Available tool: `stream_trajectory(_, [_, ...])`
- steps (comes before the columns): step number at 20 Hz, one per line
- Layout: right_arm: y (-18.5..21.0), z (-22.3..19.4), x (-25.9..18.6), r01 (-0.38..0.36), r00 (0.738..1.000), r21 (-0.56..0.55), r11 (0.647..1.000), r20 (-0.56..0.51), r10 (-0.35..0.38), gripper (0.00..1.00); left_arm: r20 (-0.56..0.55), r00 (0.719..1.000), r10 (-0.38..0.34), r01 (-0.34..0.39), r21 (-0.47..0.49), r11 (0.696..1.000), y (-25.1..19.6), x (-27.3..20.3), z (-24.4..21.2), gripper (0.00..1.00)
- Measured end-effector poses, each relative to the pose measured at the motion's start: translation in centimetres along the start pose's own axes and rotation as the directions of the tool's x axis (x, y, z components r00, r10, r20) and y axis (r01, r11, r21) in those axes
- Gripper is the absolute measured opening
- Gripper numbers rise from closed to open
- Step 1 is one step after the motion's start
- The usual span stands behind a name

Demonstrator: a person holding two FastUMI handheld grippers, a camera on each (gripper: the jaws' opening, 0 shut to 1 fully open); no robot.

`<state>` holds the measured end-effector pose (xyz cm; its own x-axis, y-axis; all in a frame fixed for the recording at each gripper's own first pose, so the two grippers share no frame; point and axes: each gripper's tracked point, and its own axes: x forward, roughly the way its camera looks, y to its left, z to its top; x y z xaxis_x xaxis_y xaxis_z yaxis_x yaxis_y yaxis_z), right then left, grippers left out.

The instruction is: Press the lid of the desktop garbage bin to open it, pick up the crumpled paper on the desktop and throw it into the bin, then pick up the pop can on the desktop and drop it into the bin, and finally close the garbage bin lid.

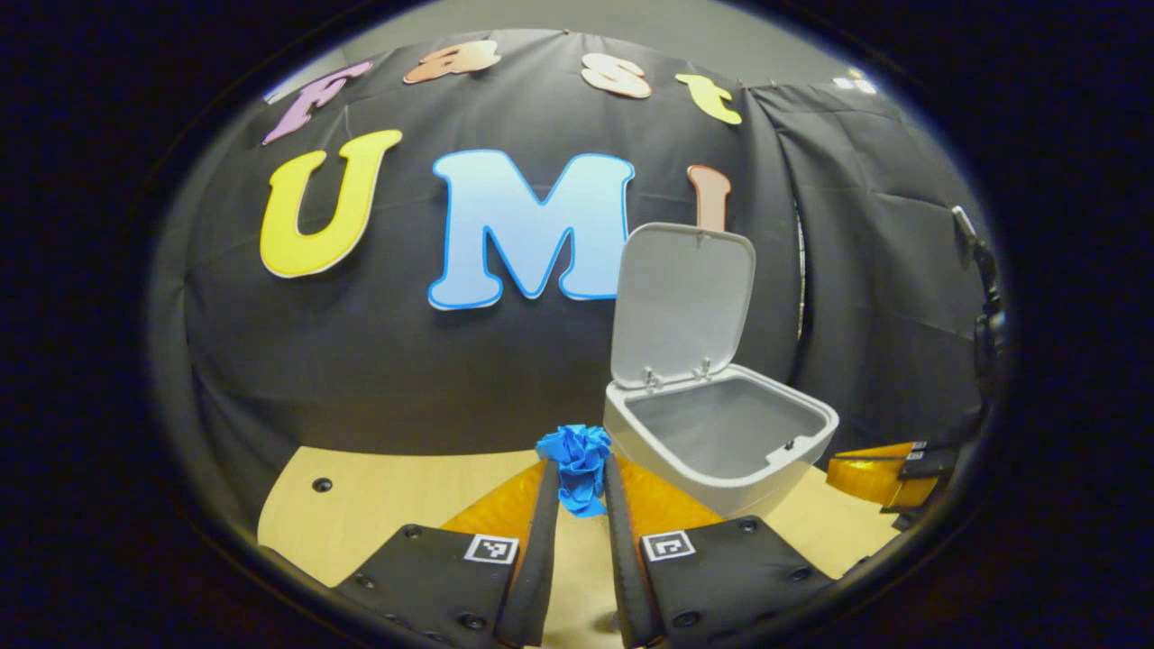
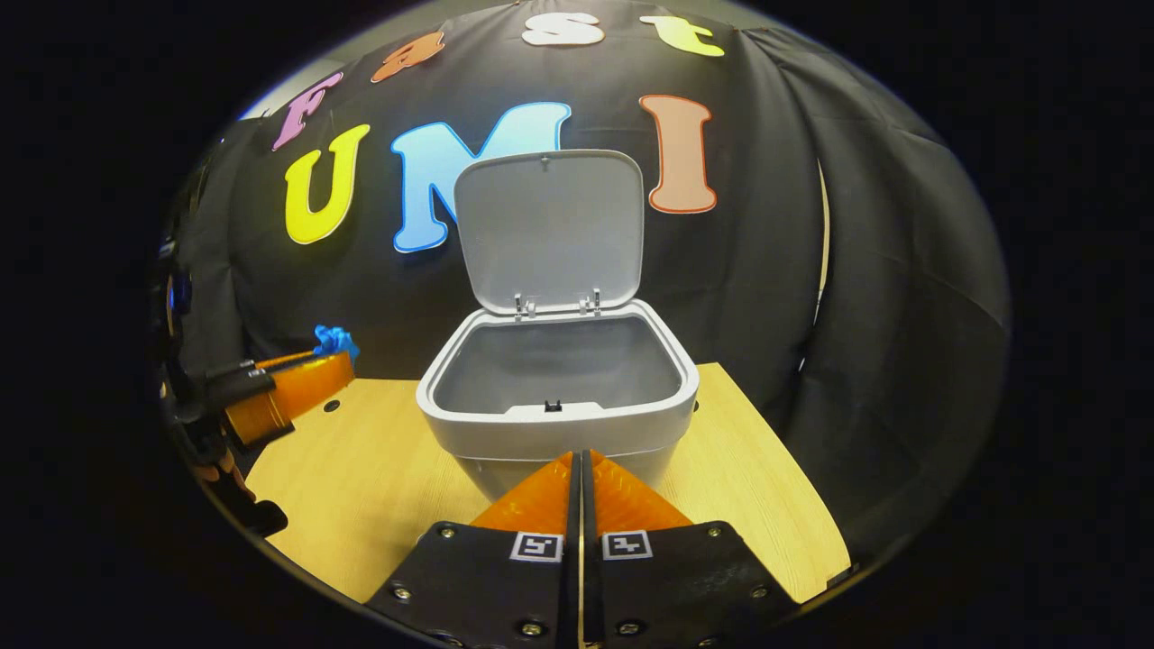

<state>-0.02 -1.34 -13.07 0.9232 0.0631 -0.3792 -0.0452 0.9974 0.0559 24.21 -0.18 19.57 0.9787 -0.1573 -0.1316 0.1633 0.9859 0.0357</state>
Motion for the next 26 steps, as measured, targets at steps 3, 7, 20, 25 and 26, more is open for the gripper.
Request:
stream_trajectory(3, [-0.2, -0.3, -0.2, 0.002, 1.000, 0.000, 1.000, -0.002, -0.002, 0.02, 0.061, 0.998, -0.034, 0.033, 0.019, 0.999, -1.6, 0.5, 3.2, 0.38])
stream_trajectory(7, [-0.5, -0.6, -0.3, 0.002, 1.000, -0.005, 1.000, -0.007, -0.002, 0.02, 0.109, 0.991, -0.073, 0.064, 0.087, 0.994, -3.9, 1.1, 5.5, 0.38])
stream_trajectory(20, [-4.2, -1.6, -2.9, 0.044, 0.999, 0.020, 0.999, 0.000, -0.044, 0.02, 0.075, 0.990, -0.123, 0.117, 0.083, 0.990, -8.9, 3.0, 3.7, 0.36])
stream_trajectory(25, [-5.9, -2.3, -3.7, 0.065, 0.998, 0.036, 0.997, -0.004, -0.065, 0.02, 0.052, 0.993, -0.110, 0.106, 0.073, 0.992, -9.8, 4.0, 2.8, 0.38])
stream_trajectory(26, [-6.3, -2.4, -3.8, 0.069, 0.998, 0.039, 0.997, -0.005, -0.069, 0.02, 0.047, 0.993, -0.106, 0.102, 0.080, 0.992, -9.9, 4.1, 2.5, 0.38])
